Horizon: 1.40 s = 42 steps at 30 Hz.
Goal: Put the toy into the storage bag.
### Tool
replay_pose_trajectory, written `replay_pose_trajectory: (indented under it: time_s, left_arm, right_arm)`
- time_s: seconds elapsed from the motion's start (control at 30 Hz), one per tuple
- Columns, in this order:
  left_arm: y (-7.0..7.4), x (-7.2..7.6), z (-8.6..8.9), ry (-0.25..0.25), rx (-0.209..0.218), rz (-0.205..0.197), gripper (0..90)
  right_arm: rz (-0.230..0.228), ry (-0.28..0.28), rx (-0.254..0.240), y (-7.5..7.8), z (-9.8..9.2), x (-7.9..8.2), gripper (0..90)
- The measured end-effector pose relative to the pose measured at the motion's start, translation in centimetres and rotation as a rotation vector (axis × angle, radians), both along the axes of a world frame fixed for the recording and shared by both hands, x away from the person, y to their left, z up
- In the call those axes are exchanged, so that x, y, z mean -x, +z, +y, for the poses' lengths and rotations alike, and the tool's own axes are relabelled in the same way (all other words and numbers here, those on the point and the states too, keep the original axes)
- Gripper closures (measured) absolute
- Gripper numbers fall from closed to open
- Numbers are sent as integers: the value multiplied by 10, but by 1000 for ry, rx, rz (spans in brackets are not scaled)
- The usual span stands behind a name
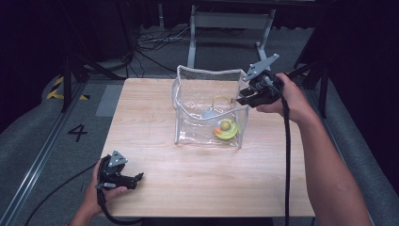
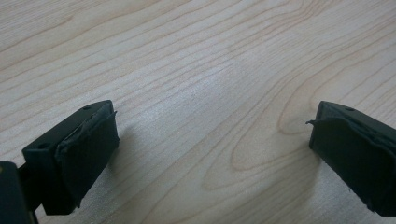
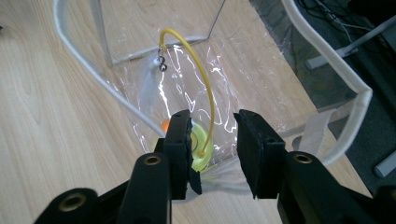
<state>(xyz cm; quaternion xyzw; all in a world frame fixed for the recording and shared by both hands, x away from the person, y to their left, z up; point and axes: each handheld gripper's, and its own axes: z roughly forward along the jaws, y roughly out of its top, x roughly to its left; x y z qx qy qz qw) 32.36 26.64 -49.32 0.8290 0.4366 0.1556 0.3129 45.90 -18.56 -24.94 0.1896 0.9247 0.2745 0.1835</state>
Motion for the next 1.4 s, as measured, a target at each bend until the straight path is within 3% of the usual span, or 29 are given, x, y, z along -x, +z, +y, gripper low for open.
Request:
replay_pose_trajectory:
  time_s: [0.13, 0.2, 0.57, 0.83, 0.87, 0.97, 1.07, 1.23, 1.4]
  left_arm:
    - [0, 0, 0, 0, -1, 0, 16]
    - [0, 0, 0, 0, -1, 0, 16]
    - [0, 1, 0, 2, 0, 4, 17]
    - [0, 1, 0, 5, 1, 3, 17]
    - [0, 1, 0, 5, 1, 3, 17]
    - [0, 1, 0, 7, 0, 1, 17]
    - [0, 1, 0, 7, 0, 1, 17]
    - [0, 1, 0, 7, 0, 1, 17]
    - [0, 1, 0, 7, 0, 1, 17]
  right_arm:
    - [-24, -21, -22, 3, -14, 11, 614]
    - [-37, -26, -59, 3, -26, 20, 602]
    - [-125, -62, -105, -21, -73, 59, 519]
    - [-171, -111, -105, -63, -90, 84, 389]
    - [-171, -111, -105, -63, -90, 84, 389]
    - [-153, -101, -144, -85, -100, 92, 337]
    - [-167, -143, -133, -105, -109, 99, 300]
    - [-157, -197, -160, -135, -125, 109, 265]
    - [-137, -231, -132, -168, -136, 119, 238]
